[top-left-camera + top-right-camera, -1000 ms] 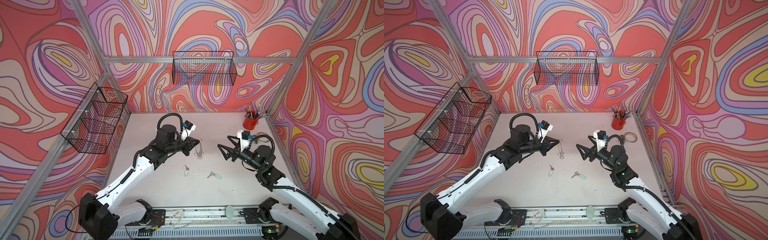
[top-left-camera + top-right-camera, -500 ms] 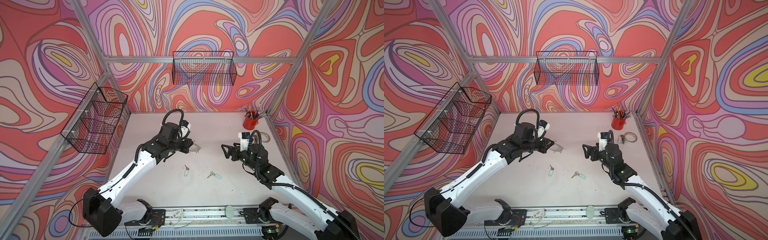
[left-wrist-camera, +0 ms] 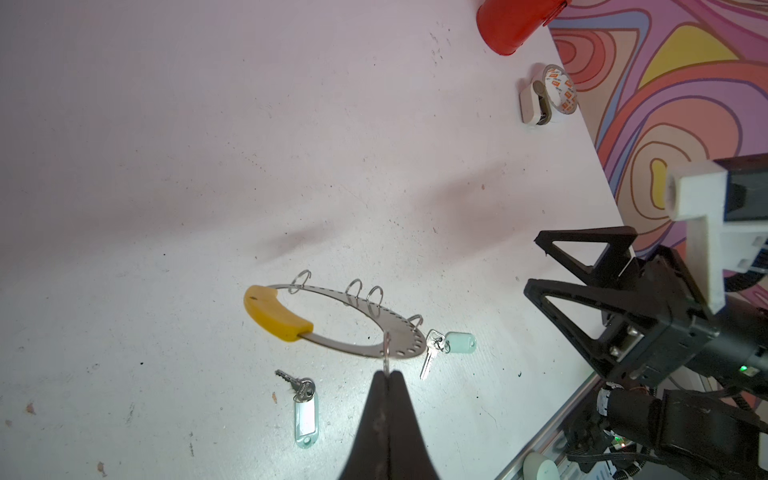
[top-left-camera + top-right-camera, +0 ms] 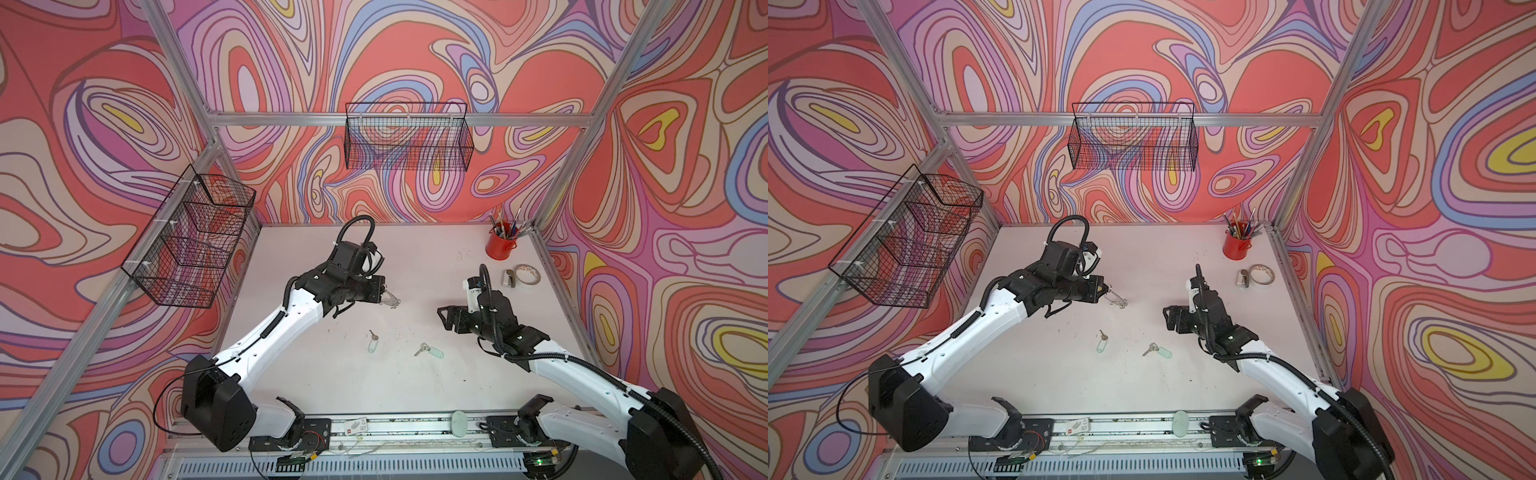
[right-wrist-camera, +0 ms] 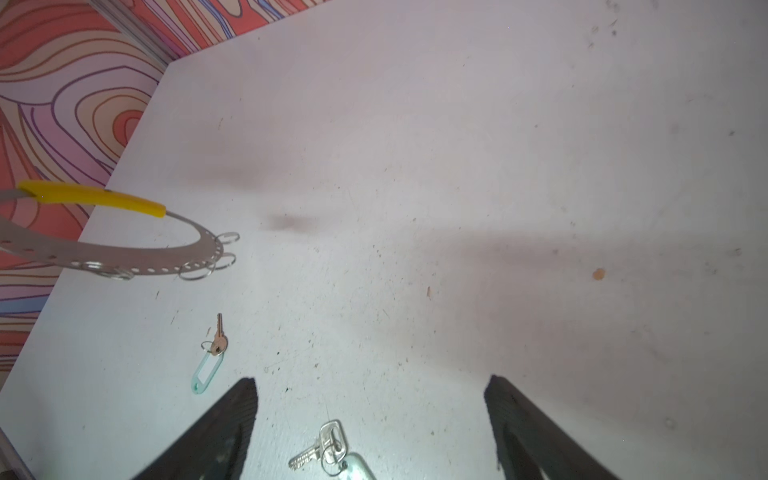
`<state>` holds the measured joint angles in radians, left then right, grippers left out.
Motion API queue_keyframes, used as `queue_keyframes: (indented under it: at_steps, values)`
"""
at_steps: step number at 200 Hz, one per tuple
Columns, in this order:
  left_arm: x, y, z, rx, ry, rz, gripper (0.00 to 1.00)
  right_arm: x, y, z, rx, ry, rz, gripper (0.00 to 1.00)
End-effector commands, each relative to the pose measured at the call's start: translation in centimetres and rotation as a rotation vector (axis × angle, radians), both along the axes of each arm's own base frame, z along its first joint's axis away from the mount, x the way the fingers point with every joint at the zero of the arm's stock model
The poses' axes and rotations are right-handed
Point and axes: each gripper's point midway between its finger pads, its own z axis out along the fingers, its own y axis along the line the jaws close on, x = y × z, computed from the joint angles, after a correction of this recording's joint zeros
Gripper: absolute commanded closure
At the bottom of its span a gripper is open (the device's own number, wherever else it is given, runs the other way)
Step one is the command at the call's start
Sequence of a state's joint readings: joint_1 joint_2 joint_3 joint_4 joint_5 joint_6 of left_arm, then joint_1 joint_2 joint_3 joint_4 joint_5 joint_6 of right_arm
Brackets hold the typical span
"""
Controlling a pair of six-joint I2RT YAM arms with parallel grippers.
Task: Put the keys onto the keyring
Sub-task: 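Lower the right gripper to the silver key and grasp its ring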
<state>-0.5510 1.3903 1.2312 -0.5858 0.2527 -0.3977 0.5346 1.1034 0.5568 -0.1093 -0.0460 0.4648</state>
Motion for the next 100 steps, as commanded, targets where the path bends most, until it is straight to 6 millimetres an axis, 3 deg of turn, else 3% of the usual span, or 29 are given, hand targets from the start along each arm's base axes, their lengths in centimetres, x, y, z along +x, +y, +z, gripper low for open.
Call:
queue_keyframes:
  at_steps: [1,41,63,100]
  values:
    - [0.2,0.1,0.3,0.010,0.011,0.023,1.00,-1.0,0.7,-1.6,-0.026,0.074,0.008,0.11]
    - [0.3,0.5,-0.3,0.037,-0.001,0.021,1.00,-3.0,2.8,-4.9,-0.071,0.174,0.072,0.20]
    - [0.2,0.5,-0.4,0.027,-0.013,0.013,1.00,-3.5,3.9,-5.8,-0.092,0.192,0.117,0.33]
    - [0.2,0.4,-0.6,0.030,-0.014,-0.001,1.00,-4.3,5.5,-7.4,-0.184,0.192,0.158,0.42]
